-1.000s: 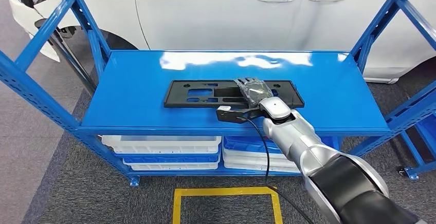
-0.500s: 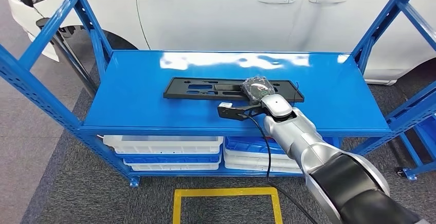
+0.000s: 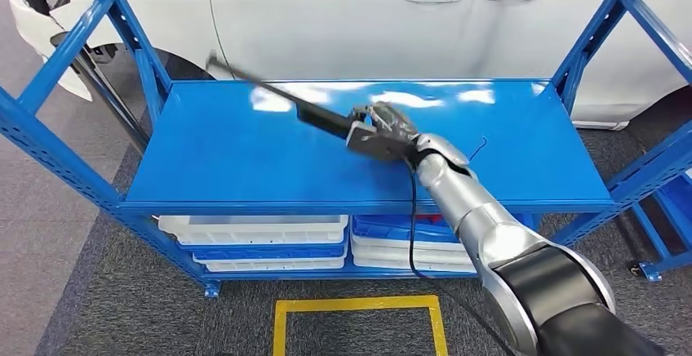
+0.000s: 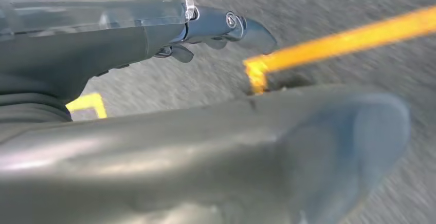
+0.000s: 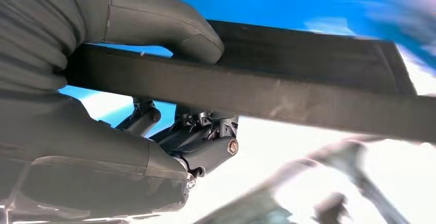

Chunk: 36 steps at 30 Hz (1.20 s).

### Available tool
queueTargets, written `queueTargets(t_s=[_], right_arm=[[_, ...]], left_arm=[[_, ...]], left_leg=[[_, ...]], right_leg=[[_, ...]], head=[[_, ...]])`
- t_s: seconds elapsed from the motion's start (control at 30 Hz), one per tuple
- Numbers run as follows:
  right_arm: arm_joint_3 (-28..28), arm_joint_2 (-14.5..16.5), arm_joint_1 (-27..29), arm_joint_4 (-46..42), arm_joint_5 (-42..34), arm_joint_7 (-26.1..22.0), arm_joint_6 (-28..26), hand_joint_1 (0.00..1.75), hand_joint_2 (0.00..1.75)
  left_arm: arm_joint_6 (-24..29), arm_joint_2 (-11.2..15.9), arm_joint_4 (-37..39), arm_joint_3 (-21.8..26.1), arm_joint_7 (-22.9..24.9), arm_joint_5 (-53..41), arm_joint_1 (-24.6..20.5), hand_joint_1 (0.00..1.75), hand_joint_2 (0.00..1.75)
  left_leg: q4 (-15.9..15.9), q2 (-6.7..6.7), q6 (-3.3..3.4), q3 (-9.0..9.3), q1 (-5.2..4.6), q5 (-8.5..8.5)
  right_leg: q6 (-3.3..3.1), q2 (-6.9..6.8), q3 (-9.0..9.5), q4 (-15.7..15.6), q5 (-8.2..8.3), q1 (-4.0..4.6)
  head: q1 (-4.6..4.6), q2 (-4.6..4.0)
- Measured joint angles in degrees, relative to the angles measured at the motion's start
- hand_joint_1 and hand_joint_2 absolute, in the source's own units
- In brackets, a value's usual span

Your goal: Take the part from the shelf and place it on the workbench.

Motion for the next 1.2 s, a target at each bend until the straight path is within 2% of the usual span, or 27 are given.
queueTargets(t_s=[0.03,0.07,0.17,0.2,0.23,0.27,0.3,0.37,0.43,0.53,0.6,0.67,0.7,0.73,0.77,0.87,0.9,0.93,1.03,1.07,1.1,1.17,1.2], right_arm=[[-1.5,0.1,0.2,-3.6,-6.1,-0.7,4.0,1.59,1.75],[-2.7,0.1,0.6,-7.5,-11.8,-0.4,7.6,1.58,1.75],[-4.1,0.2,2.4,-18.5,-22.2,2.2,13.2,1.54,1.75],[-4.4,0.1,3.0,-21.2,-23.7,2.5,13.9,1.54,1.75],[-4.6,0.1,3.5,-23.1,-24.9,2.5,14.5,1.53,1.75],[-4.8,0.0,4.2,-25.0,-26.5,2.3,15.4,1.51,1.75],[-5.0,-0.1,4.9,-26.9,-28.5,2.2,16.4,1.51,1.75],[-5.2,-0.5,6.5,-30.9,-33.9,2.3,18.6,1.49,1.75],[-5.3,-1.3,8.4,-34.7,-39.0,2.6,20.3,1.5,1.75],[-5.1,-2.3,11.4,-38.5,-42.7,2.7,21.8,1.45,1.75],[-4.7,-3.0,13.7,-40.4,-44.8,2.2,23.2,1.38,1.75],[-3.9,-3.8,17.4,-42.3,-46.8,0.8,24.7,1.38,1.75],[-3.3,-4.1,20.2,-43.4,-47.1,-0.3,25.2,1.38,1.75],[-2.5,-4.5,23.3,-44.6,-47.0,-1.6,25.4,1.38,1.75],[-1.3,-4.9,26.6,-45.9,-46.3,-2.9,25.2,1.38,1.75],[2.9,-6.2,34.5,-49.6,-43.9,-5.5,23.4,1.38,1.75],[4.0,-6.6,36.4,-50.8,-43.6,-5.8,22.8,1.38,1.75],[4.9,-7.1,38.1,-51.8,-43.5,-5.9,22.4,1.38,1.75],[6.4,-8.6,41.5,-53.9,-44.4,-5.5,22.4,1.38,1.75],[6.7,-9.0,42.0,-54.4,-45.0,-5.2,22.5,1.38,1.75],[6.9,-9.3,42.3,-54.8,-45.5,-4.8,22.5,1.38,1.75],[7.2,-9.9,42.7,-55.3,-46.5,-4.1,22.5,1.38,1.75],[7.2,-10.1,43.0,-55.4,-46.8,-3.9,22.5,1.38,1.75]], left_arm=[[-0.7,0.0,0.0,0.1,-1.3,0.4,-0.1,0.0,0.0],[-1.3,0.0,0.0,0.3,-2.6,0.7,-0.3,0.0,0.44],[-2.1,0.0,0.0,0.6,-4.7,1.0,-0.5,0.0,1.75],[-2.2,0.0,0.0,0.7,-5.1,1.1,-0.4,0.0,1.75],[-2.3,0.0,0.0,0.7,-5.5,1.1,-0.4,0.0,1.75],[-2.4,0.0,0.0,0.8,-6.0,1.1,-0.5,0.0,1.75],[-2.6,0.0,0.0,0.8,-6.6,1.1,-0.5,0.0,1.75],[-3.4,0.1,0.0,0.8,-7.6,1.3,-0.7,0.0,1.75],[-4.8,0.1,0.0,0.9,-8.5,1.7,-0.8,0.0,1.75],[-7.1,0.2,0.0,1.0,-9.5,2.4,-0.8,0.0,1.75],[-7.8,0.2,0.0,1.2,-10.1,3.3,-0.9,0.0,1.75],[-8.0,0.2,0.0,1.6,-10.5,4.2,-0.8,0.0,1.75],[-7.9,0.2,0.0,1.8,-10.6,4.6,-0.7,0.0,1.75],[-7.7,0.2,0.0,2.1,-10.5,4.9,-0.6,0.0,1.75],[-7.3,0.2,0.0,2.3,-10.4,5.1,-0.4,0.0,1.75],[-5.8,0.2,0.0,2.6,-10.1,5.7,0.1,0.0,1.75],[-5.5,0.2,0.0,2.8,-9.9,5.9,0.1,0.0,1.75],[-5.3,0.2,0.0,3.0,-9.5,6.1,0.1,0.0,1.75],[-4.2,0.2,0.0,3.6,-7.2,6.5,0.1,0.0,1.75],[-3.9,0.3,0.0,3.8,-6.4,6.6,0.1,0.0,1.75],[-3.7,0.3,0.0,4.0,-5.8,6.6,0.1,0.0,1.75],[-3.5,0.3,0.0,4.1,-5.4,6.6,0.2,0.0,1.75],[-3.5,0.3,0.0,4.2,-5.4,6.5,0.2,0.0,1.75]], left_leg=[[0.9,0.04,-0.29,-0.32,0.04,-0.71],[2.8,0.04,-0.53,-1.15,0.08,-2.03],[13.5,0.03,-0.95,-5.79,0.15,-7.16],[15.6,0.03,-0.98,-6.72,0.16,-7.61],[15.8,0.03,-0.94,-6.73,0.16,-7.03],[13.7,0.03,-0.81,-5.67,0.16,-5.45],[9.9,0.02,-0.59,-3.87,0.15,-3.37],[2.9,-0.05,-0.06,-0.39,-0.04,-0.85],[0.4,-0.14,0.39,0.7,-0.21,-0.75],[-0.3,-0.13,1.28,0.79,0.02,-0.45],[-0.6,-0.06,1.8,0.9,0.18,-0.22],[-0.6,-0.08,2.02,0.89,0.17,-0.25],[-0.6,-0.15,2.08,0.92,0.17,-0.29],[-0.6,-0.25,2.1,0.96,0.17,-0.36],[-0.5,-0.35,2.05,1.01,0.18,-0.46],[-0.1,-0.44,1.48,1.09,0.06,-1.03],[0.0,-0.41,1.2,1.07,-0.05,-1.21],[0.0,-0.37,0.91,1.08,-0.16,-1.34],[0.2,-0.33,0.04,1.23,-0.15,-1.63],[1.1,-0.31,-0.23,0.97,-0.08,-2.5],[3.1,-0.29,-0.44,0.25,-0.02,-4.09],[10.1,-0.26,-0.77,-2.32,0.06,-8.46],[13.6,-0.25,-0.88,-3.58,0.07,-10.11]], right_leg=[[-0.39,-0.01,0.12,-0.2,0.12,-0.09],[-0.73,-0.06,0.25,-0.4,0.23,-0.19],[-1.22,-0.25,0.3,-0.5,0.24,-0.1],[-1.26,-0.26,0.31,-0.5,0.21,-0.05],[-1.28,-0.22,0.33,-0.4,0.18,-0.02],[-1.25,-0.13,0.35,-0.3,0.14,0.01],[-1.16,-0.04,0.35,-0.2,0.07,0.02],[-0.8,0.1,0.16,0.1,-0.13,0.25],[-0.31,0.1,-0.08,0.2,-0.14,0.4],[0.63,0.03,-0.29,0.7,-0.63,0.27],[1.2,-0.04,-2.01,4.5,-3.08,0.09],[1.6,-0.08,-5.41,11.7,-6.39,-0.08],[1.75,-0.08,-6.9,14.7,-7.31,-0.21],[1.85,-0.09,-7.66,16.1,-7.32,-0.35],[1.9,-0.1,-7.35,15.2,-6.27,-0.5],[1.72,-0.36,-2.4,4.3,-1.08,-0.69],[1.48,-0.39,-1.28,1.8,-0.34,-0.62],[1.21,-0.38,-0.8,0.7,-0.24,-0.48],[0.05,-0.24,-0.67,0.5,-0.07,-0.33],[-0.36,-0.26,-0.6,0.3,0.14,-0.39],[-0.71,-0.28,-0.57,0.1,0.35,-0.48],[-1.09,-0.34,-0.66,0.1,0.56,-0.38],[-1.17,-0.36,-0.79,0.1,0.63,-0.3]], head=[[-0.01,0.0],[-0.01,0.0],[0.0,0.0],[0.0,0.0],[0.0,0.0],[0.0,0.0],[0.0,0.0],[0.0,0.0],[0.0,0.0],[0.0,0.0],[0.0,0.0],[0.0,0.0],[0.0,0.0],[0.0,0.0],[0.0,0.0],[0.0,0.0],[0.0,0.0],[0.0,0.0],[0.0,0.0],[0.0,0.0],[0.0,0.0],[0.0,0.0],[0.0,0.0]])
